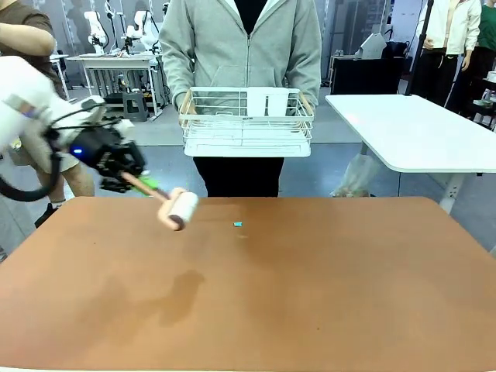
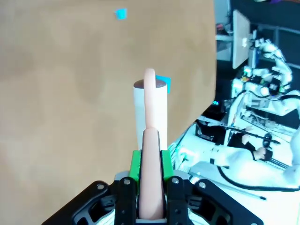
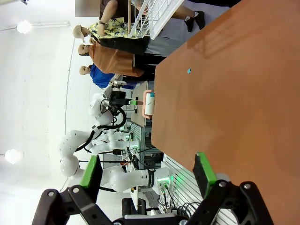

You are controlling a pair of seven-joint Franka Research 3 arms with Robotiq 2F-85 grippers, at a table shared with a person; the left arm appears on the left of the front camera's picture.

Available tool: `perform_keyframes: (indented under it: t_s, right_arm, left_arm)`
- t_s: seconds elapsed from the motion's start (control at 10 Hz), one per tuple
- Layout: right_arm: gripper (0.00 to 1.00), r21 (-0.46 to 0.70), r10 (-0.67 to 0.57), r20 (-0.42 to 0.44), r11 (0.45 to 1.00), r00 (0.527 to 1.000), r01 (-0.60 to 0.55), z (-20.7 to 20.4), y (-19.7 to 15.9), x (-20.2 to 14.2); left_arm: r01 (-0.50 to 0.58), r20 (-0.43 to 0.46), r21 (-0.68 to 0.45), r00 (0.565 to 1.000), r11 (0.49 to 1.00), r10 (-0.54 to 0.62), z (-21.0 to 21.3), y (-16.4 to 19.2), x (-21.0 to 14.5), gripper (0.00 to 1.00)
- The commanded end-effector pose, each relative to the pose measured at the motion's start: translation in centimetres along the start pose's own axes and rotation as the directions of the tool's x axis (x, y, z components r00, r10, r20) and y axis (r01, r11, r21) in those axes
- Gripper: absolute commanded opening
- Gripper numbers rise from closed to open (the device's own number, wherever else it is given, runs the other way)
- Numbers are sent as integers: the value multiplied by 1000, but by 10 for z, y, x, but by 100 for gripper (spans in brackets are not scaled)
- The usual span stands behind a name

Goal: Clean the table.
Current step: Clean the table with the Lint Roller when the human lifts the Dish drying rack.

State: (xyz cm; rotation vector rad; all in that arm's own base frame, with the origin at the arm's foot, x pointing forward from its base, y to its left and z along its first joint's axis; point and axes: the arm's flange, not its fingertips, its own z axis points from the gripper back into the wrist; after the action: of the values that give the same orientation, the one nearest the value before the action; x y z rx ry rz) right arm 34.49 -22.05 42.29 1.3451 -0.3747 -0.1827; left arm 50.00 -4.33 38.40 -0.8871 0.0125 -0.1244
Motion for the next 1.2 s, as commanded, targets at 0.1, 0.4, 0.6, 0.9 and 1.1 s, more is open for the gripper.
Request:
perform_keyframes:
  t_s: [0.1, 0.4, 0.6, 0.9, 1.1]
  right_arm:
    - [100, 12, 15, 5, 1000, 1000, -15, -1, 2, -1]
    - [100, 12, 15, 5, 1000, 1000, -15, -1, 2, -1]
    - [100, 12, 15, 5, 1000, 1000, -15, -1, 2, -1]
    - [100, 12, 15, 5, 1000, 1000, -15, -1, 2, -1]
    - [100, 12, 15, 5, 1000, 1000, -15, -1, 2, -1]
  left_arm:
    - [-26, 57, -6, 998, 1000, 27, 59, 49, 23, 21]
    - [-32, 70, 30, 997, 999, 30, 69, 63, 14, 21]
    - [-32, 70, 30, 997, 999, 30, 69, 63, 14, 21]
    - [-27, 66, 33, 997, 999, 25, 67, 66, 20, 21]
    - [-2, 73, 67, 997, 998, -3, 55, 69, 46, 21]
